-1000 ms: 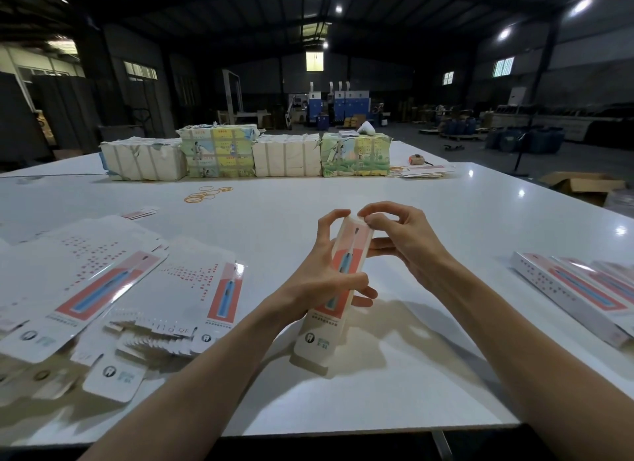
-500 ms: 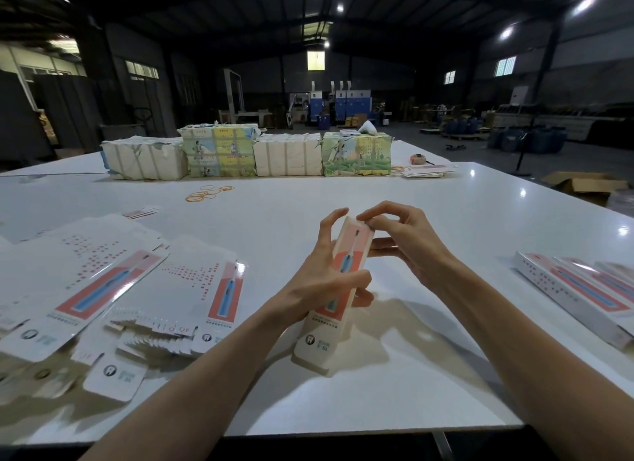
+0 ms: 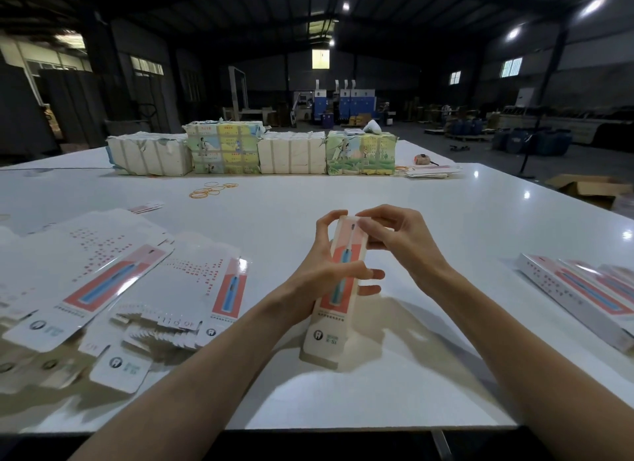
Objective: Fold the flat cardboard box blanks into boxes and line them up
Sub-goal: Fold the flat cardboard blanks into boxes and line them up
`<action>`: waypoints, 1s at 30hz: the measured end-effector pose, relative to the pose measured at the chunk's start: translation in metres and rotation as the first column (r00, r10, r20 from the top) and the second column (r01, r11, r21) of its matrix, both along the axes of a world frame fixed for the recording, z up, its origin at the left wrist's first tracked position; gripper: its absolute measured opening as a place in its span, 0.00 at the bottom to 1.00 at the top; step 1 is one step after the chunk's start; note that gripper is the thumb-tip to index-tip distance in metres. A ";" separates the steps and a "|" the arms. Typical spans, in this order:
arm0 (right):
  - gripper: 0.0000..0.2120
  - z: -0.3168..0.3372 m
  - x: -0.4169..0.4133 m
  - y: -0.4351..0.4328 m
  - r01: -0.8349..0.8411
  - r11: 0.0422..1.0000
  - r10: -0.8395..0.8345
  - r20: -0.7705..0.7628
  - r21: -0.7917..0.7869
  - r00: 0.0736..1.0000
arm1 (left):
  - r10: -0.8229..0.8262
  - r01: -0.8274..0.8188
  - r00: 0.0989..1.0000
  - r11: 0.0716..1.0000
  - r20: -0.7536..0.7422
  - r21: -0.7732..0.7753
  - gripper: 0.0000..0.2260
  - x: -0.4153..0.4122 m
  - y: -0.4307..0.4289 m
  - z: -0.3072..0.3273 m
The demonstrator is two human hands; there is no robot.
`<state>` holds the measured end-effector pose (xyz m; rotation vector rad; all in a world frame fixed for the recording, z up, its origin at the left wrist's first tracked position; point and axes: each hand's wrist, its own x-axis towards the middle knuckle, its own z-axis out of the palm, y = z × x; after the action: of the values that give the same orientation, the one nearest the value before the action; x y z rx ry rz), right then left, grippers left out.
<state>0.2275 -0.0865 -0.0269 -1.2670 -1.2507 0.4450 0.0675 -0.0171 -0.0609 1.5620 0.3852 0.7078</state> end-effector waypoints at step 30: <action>0.23 -0.019 0.055 -0.057 0.499 0.857 -0.225 0.779 -0.126 0.585 | 0.184 -0.182 0.980 0.982 -0.075 0.042 0.11 -0.004 -0.008 -0.008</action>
<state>0.2826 -0.1431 -0.0462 -2.0916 -1.5547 -0.2411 0.0633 -0.0253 -0.0688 1.6047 0.5838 0.7996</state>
